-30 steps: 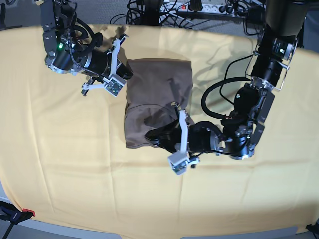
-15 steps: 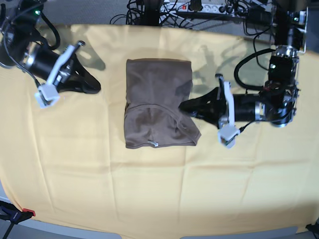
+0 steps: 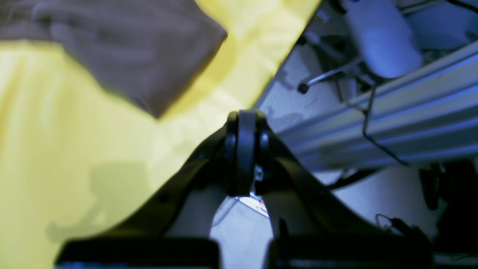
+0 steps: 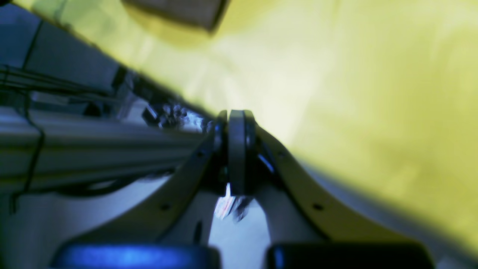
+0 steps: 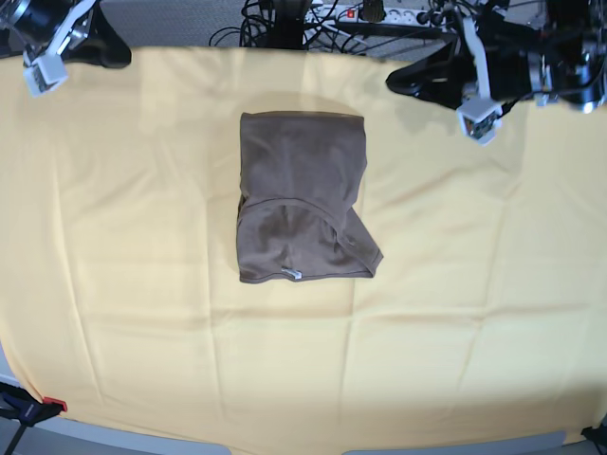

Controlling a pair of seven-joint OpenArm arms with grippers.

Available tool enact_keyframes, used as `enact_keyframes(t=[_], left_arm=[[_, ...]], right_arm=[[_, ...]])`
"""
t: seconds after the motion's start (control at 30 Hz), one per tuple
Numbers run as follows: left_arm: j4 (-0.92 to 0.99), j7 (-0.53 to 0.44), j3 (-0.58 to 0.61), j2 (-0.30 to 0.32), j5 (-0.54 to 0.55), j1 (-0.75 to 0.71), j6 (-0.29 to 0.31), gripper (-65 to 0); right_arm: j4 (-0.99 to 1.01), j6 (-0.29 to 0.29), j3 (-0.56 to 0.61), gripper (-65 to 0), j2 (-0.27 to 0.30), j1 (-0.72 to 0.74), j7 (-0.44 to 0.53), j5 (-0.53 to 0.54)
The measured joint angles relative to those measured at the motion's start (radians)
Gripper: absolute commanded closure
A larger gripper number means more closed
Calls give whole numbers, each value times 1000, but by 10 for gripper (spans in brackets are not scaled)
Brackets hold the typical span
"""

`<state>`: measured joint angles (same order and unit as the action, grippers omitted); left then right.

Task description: Fold the T-shirt properly

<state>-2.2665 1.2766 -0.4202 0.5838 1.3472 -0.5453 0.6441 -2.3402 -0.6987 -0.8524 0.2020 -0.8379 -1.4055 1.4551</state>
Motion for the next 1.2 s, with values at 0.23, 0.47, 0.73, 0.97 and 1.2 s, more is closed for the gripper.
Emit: enact_keyframes(t=[0.23,0.47,0.73,0.97,1.2], left_arm=[[-25,8,-79,-13,-98,-352,-12,0],[90,-30,-79,-149,-210,-557,2,0],[413,-164,-78,-268,-278,-467,45,0],[846,-270,-78,-281,-404,-201,39,0],[1247,-554,18,-276,-665,-16,32,0]], right_arm=[[2,0,2,0,-55,-183,-2,5],[199,-2,34,0,-56,-249,5,11],[558,1,184,0,-14,-163,94,-182],[903,4,410,0,45,37,431,-593],[1244,8,681,0,110,249,759,-954]])
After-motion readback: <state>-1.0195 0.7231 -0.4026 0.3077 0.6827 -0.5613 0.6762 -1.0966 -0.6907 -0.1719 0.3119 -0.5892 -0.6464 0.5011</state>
